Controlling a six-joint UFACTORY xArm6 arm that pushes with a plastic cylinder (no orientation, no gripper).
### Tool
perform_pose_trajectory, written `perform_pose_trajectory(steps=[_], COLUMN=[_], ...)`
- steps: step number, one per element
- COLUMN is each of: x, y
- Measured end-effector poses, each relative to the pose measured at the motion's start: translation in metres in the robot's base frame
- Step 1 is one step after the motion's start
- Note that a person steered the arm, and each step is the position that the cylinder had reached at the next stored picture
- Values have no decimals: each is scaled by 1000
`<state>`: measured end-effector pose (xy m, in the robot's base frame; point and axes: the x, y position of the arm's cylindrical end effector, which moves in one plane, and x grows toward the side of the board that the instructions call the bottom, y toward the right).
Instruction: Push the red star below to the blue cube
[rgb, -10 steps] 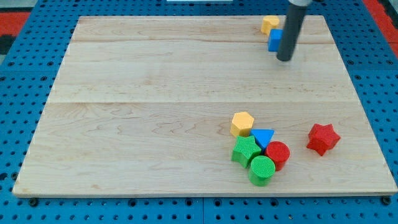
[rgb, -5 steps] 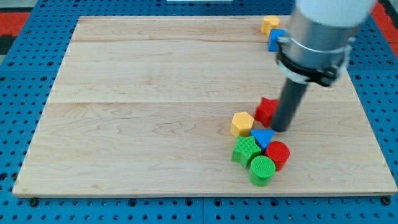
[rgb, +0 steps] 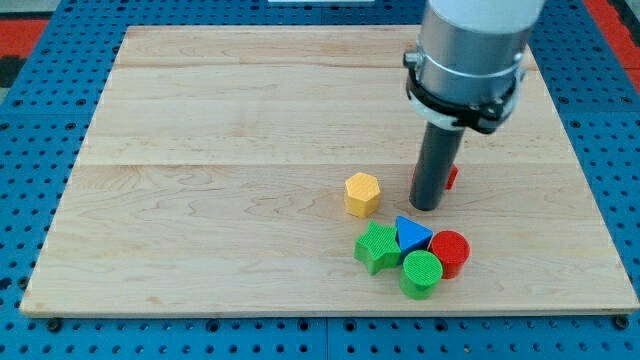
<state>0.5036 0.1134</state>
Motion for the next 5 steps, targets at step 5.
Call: perform_pose_trajectory(steps=[5], x=[-129], y=[55])
